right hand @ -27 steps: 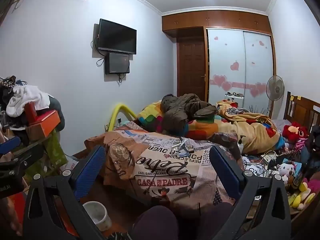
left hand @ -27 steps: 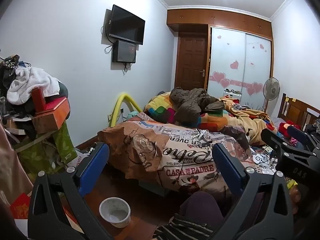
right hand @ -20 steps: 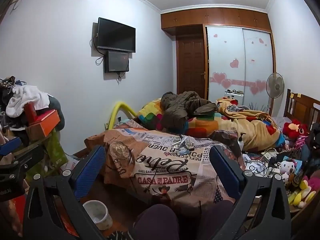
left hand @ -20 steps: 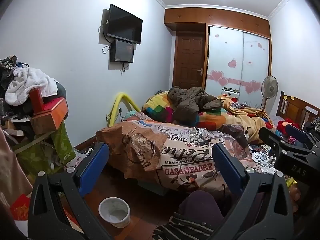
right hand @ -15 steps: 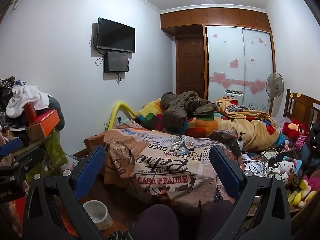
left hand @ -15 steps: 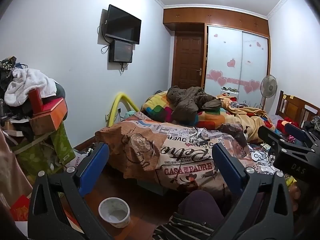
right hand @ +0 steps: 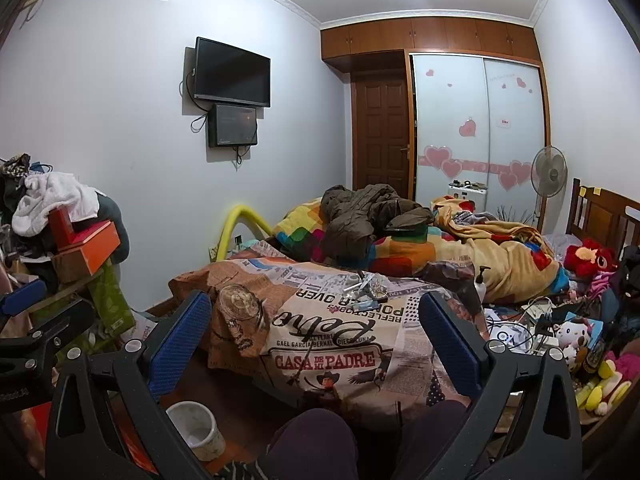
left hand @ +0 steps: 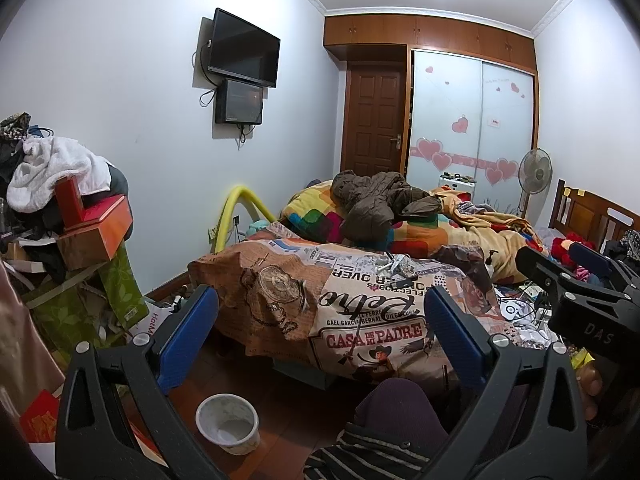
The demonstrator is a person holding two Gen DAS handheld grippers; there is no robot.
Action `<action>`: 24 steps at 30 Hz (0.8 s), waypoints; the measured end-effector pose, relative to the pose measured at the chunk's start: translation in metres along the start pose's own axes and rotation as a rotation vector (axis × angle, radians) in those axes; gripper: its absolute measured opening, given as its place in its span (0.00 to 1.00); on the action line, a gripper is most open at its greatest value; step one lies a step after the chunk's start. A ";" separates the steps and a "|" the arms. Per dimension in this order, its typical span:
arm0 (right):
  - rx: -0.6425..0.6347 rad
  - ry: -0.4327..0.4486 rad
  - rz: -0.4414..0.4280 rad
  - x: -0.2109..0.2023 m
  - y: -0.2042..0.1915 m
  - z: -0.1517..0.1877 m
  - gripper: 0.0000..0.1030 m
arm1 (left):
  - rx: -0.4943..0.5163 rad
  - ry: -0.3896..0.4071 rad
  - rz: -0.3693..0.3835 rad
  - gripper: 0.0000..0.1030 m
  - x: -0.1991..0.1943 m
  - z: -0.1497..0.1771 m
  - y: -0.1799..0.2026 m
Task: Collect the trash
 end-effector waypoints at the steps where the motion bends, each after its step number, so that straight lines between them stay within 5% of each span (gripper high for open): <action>1: 0.000 0.000 -0.001 0.000 0.000 0.000 1.00 | -0.002 0.000 0.000 1.00 0.000 0.001 0.000; 24: -0.010 -0.019 -0.035 -0.004 -0.009 -0.006 1.00 | -0.008 -0.002 -0.002 1.00 -0.001 0.000 -0.004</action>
Point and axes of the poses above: each gripper's, at about its wrist camera, not at the fingertips, and x roughly the way its jaws point, y to its right, z to its underside, the point moved 9 cm from there along x, roughly the way its jaws point, and after that the axes turned 4 degrees about -y, right-handed, at the moved point
